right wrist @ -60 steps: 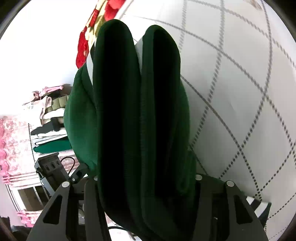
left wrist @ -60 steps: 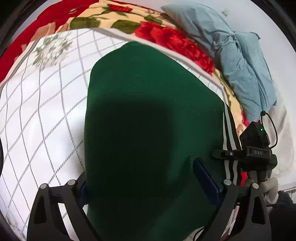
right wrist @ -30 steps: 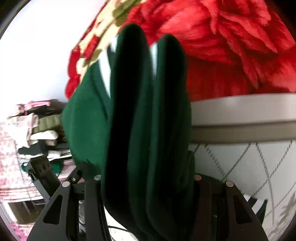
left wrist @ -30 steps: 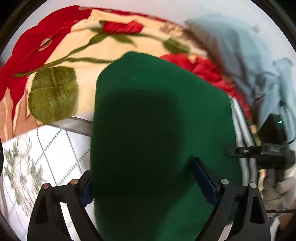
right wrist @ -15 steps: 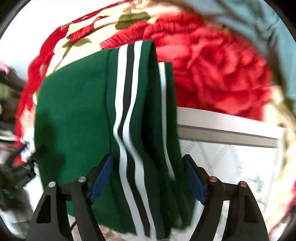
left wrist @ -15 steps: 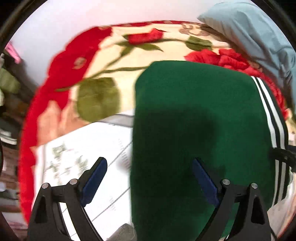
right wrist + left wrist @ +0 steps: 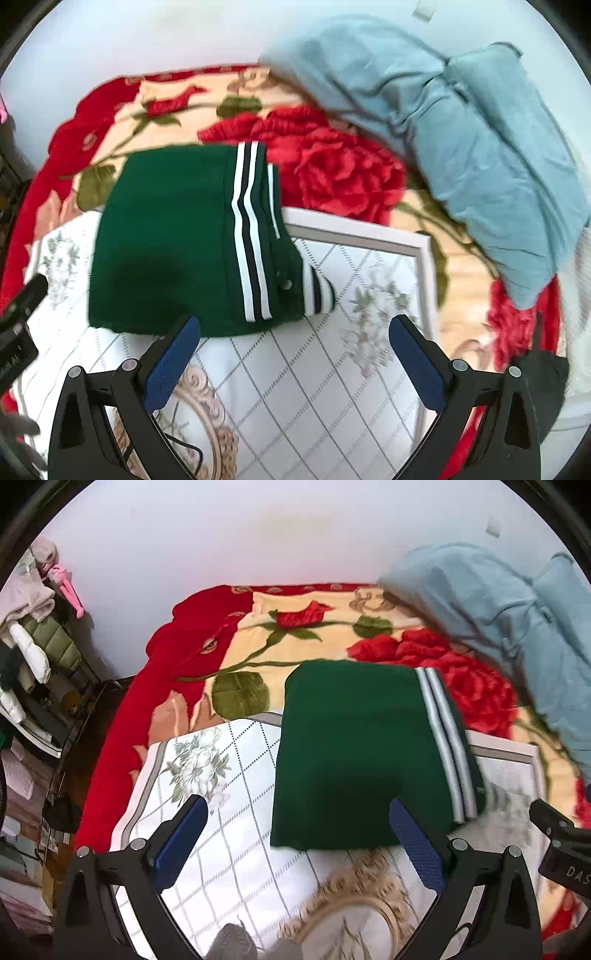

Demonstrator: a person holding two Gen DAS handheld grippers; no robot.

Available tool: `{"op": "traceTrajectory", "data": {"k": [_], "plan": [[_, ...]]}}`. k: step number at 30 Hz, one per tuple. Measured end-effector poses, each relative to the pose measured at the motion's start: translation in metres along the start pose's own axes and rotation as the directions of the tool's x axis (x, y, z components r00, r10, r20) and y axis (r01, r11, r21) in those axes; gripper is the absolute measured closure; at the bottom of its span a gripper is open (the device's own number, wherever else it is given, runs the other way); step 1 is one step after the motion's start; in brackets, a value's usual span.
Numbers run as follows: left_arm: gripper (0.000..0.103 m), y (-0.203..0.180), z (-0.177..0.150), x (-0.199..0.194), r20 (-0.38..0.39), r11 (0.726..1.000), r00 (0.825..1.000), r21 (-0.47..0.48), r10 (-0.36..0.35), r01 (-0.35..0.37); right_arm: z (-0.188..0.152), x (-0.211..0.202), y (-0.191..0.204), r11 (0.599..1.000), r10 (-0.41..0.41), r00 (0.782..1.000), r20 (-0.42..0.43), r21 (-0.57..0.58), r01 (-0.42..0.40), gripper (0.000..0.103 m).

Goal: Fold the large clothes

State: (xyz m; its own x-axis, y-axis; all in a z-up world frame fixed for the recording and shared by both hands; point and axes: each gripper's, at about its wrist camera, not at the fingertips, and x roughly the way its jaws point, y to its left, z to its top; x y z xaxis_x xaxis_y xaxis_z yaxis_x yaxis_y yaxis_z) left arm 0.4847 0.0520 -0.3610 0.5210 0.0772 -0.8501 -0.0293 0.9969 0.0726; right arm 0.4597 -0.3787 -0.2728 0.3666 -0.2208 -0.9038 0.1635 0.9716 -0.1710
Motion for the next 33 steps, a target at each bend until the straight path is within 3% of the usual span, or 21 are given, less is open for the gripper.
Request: {"op": "traceTrajectory", "data": {"k": [7, 21, 27, 33], "plan": [[0.002, 0.008, -0.006, -0.108, 0.025, 0.999, 0.998, -0.015, -0.049, 0.049, -0.031, -0.132, -0.023, 1.0, -0.028, 0.996, 0.089, 0.004, 0.028, 0.0], [0.002, 0.023, -0.027, -0.308, 0.104, 0.998, 0.993, -0.009, -0.058, 0.059, -0.094, -0.394, -0.063, 1.0, -0.011, 0.971, 0.24, 0.004, 0.01, 0.0], [0.002, 0.029, -0.033, -0.365, 0.162, 0.998, 0.985, -0.026, -0.054, 0.059, -0.115, -0.471, -0.069, 1.0, 0.009, 0.956, 0.293, -0.003, -0.008, 0.0], [0.002, 0.036, -0.04, -0.396, 0.191, 0.998, 0.981, -0.041, -0.038, 0.047, -0.132, -0.521, -0.073, 1.0, 0.018, 0.943, 0.334, -0.003, -0.018, 0.0]]}}
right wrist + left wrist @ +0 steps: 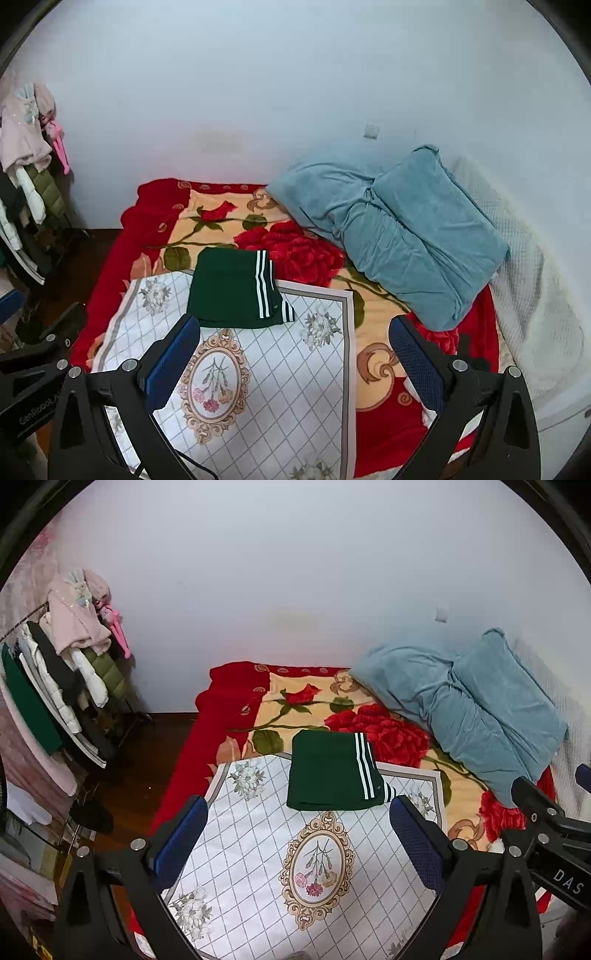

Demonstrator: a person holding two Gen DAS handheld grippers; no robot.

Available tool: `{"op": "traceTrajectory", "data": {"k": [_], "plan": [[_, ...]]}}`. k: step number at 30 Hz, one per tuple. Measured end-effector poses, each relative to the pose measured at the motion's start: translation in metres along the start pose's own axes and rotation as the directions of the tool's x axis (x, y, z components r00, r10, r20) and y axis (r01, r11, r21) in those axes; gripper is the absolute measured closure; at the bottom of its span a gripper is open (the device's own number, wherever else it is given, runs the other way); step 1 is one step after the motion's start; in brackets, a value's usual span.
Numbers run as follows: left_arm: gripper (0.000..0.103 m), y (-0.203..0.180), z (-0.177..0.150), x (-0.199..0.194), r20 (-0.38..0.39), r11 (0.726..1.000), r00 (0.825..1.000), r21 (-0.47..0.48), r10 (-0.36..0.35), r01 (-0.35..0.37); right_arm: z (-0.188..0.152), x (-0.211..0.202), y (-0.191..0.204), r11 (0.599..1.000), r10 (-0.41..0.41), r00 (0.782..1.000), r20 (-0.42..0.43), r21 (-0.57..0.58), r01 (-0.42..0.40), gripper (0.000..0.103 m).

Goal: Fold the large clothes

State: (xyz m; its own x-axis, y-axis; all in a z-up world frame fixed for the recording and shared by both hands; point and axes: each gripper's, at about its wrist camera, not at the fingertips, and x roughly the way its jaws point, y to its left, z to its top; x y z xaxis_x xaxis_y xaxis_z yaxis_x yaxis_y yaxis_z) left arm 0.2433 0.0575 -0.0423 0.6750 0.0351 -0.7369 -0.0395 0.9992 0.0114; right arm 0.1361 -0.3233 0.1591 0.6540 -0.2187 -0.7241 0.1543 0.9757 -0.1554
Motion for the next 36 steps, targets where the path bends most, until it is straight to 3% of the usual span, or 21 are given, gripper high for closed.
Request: {"op": "traceTrajectory", "data": {"k": [5, 12, 36], "plan": [[0.002, 0.005, -0.004, -0.018, 0.001, 1.0, 1.0, -0.019, 0.01, -0.01, -0.002, -0.025, -0.004, 1.0, -0.001, 1.0, 0.004, -0.011, 0.001, 0.0], [0.002, 0.002, -0.01, -0.031, -0.055, 1.0, 0.998, -0.021, 0.02, -0.021, -0.001, -0.035, -0.009, 0.999, 0.017, 1.0, -0.023, -0.03, -0.018, 0.0], [0.002, -0.002, -0.008, -0.055, -0.016, 0.999, 1.0, -0.046, 0.021, -0.022, 0.01, -0.047, -0.026, 0.999, 0.032, 0.999, 0.007, -0.035, -0.032, 0.0]]}}
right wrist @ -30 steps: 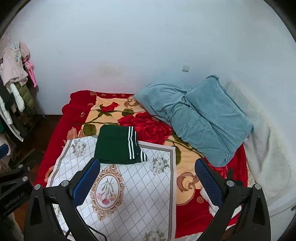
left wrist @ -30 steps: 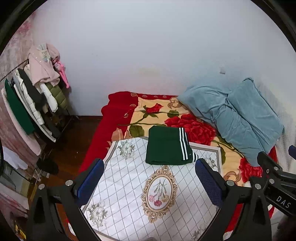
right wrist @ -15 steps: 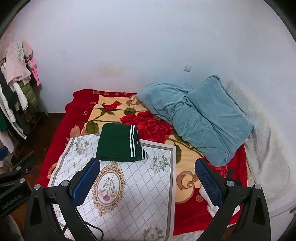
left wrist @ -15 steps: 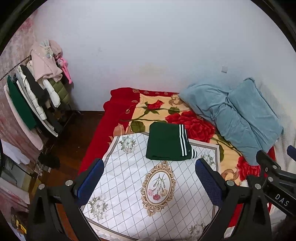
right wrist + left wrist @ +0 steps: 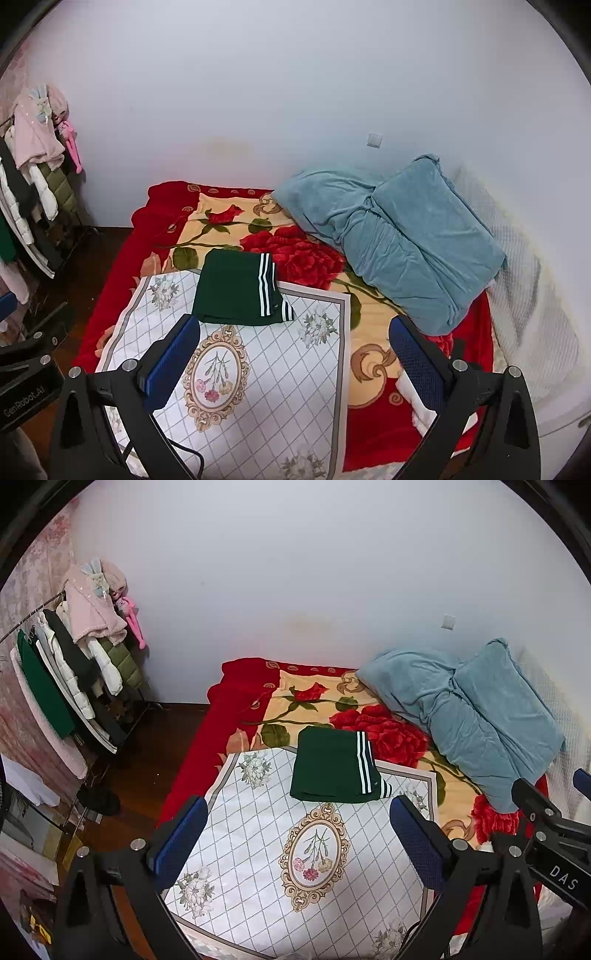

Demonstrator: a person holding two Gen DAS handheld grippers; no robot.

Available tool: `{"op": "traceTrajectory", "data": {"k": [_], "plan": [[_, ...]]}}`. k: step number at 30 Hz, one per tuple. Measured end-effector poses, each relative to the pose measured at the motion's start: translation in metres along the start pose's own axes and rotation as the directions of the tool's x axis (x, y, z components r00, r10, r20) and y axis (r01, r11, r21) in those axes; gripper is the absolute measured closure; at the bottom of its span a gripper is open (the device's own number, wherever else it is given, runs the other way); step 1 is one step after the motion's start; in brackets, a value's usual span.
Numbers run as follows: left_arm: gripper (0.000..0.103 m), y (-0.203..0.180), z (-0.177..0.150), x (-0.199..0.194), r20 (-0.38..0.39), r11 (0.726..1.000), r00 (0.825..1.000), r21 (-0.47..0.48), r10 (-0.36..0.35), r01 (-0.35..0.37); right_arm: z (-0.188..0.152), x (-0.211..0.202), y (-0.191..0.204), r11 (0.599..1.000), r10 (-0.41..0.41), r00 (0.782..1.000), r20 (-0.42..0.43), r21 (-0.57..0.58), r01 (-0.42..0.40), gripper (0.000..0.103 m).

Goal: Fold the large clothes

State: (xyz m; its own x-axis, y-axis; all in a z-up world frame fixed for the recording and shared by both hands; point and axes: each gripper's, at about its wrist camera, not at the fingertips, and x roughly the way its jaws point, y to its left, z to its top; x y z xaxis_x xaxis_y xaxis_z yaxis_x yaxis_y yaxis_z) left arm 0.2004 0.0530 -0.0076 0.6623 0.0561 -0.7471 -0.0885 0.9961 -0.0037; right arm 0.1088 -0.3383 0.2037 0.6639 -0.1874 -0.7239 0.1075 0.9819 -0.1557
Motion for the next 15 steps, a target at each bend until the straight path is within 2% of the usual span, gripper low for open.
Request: {"op": "traceTrajectory", "data": {"k": [15], "plan": [[0.002, -0.0023, 0.0022, -0.0044, 0.006, 1.0, 1.0, 0.001, 0.002, -0.002, 0.0053, -0.0028, -0.0059, 1.0, 0.019, 1.0, 0.003, -0.004, -0.019, 0.0]]}}
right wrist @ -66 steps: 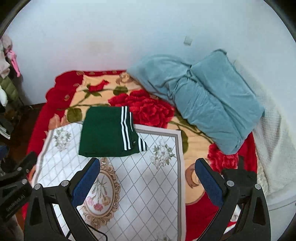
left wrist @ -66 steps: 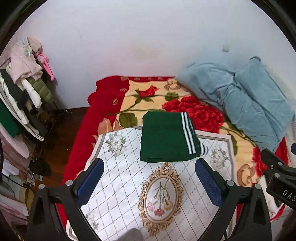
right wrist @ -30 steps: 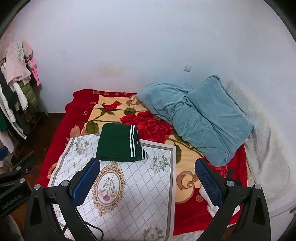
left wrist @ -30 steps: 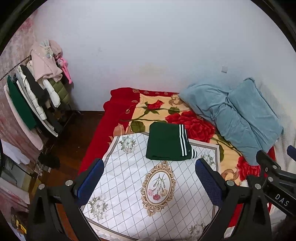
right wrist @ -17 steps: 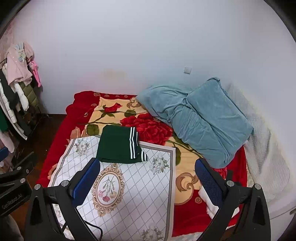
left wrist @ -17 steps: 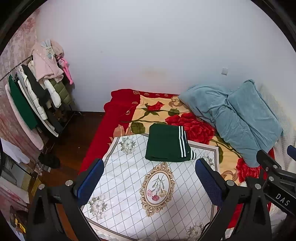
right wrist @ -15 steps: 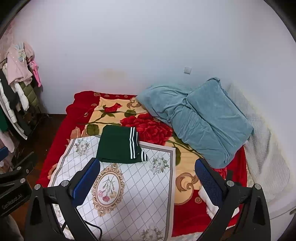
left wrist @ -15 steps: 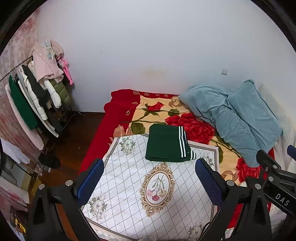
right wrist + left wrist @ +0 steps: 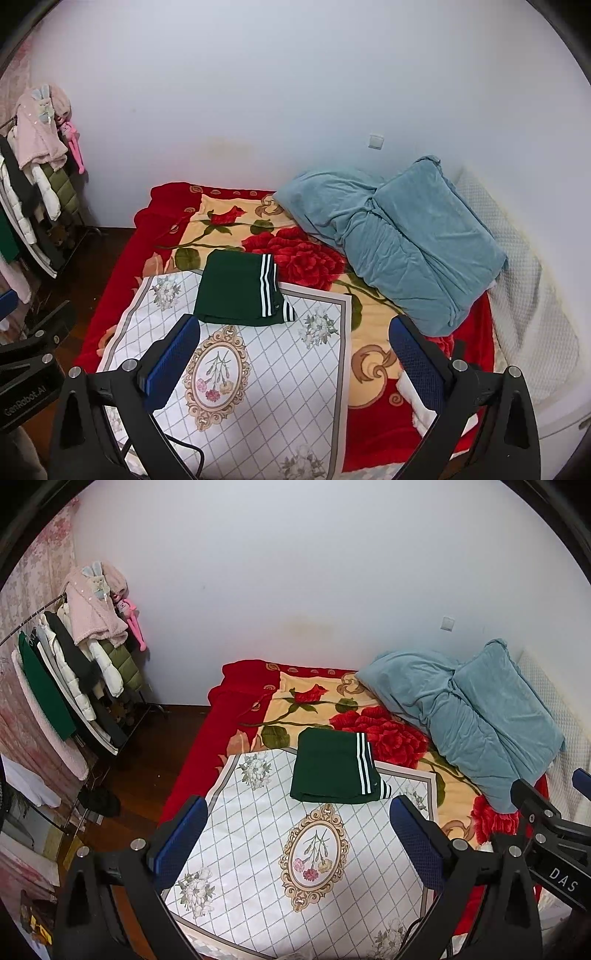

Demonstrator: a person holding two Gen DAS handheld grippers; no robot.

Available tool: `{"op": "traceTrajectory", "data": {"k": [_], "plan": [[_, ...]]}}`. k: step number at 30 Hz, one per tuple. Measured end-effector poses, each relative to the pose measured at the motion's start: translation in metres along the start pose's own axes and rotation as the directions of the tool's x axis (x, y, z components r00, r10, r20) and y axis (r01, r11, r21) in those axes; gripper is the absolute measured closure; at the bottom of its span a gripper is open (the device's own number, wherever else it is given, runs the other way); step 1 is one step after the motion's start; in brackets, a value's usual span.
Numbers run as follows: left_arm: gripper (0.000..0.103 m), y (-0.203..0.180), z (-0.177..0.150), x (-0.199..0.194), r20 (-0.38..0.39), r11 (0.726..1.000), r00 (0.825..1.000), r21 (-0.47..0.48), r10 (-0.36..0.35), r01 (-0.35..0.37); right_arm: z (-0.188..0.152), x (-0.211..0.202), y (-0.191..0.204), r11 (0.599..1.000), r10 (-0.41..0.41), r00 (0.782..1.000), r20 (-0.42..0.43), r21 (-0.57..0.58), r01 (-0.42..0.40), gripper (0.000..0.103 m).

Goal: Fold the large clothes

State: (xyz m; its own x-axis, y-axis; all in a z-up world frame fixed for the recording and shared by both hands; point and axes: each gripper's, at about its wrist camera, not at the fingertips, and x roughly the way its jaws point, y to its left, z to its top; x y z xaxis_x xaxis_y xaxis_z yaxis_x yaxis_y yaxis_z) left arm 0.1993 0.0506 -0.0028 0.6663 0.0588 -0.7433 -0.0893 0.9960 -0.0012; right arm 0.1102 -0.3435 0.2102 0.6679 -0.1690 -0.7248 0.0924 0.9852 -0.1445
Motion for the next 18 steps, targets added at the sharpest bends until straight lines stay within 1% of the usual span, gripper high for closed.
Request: {"op": "traceTrajectory", "data": {"k": [7, 18], "plan": [[0.002, -0.0015, -0.0002, -0.002, -0.001, 1.0, 1.0, 0.001, 0.001, -0.001, 0.0062, 0.0021, -0.0012, 1.0, 0.014, 1.0, 0.003, -0.007, -0.014, 0.0], [0.002, -0.0012, -0.0004, -0.0022, 0.001, 1.0, 1.0, 0.005, 0.001, -0.001, 0.0057, 0.0026, 0.0002, 1.0, 0.016, 1.0, 0.006, -0.005, -0.016, 0.0]]}}
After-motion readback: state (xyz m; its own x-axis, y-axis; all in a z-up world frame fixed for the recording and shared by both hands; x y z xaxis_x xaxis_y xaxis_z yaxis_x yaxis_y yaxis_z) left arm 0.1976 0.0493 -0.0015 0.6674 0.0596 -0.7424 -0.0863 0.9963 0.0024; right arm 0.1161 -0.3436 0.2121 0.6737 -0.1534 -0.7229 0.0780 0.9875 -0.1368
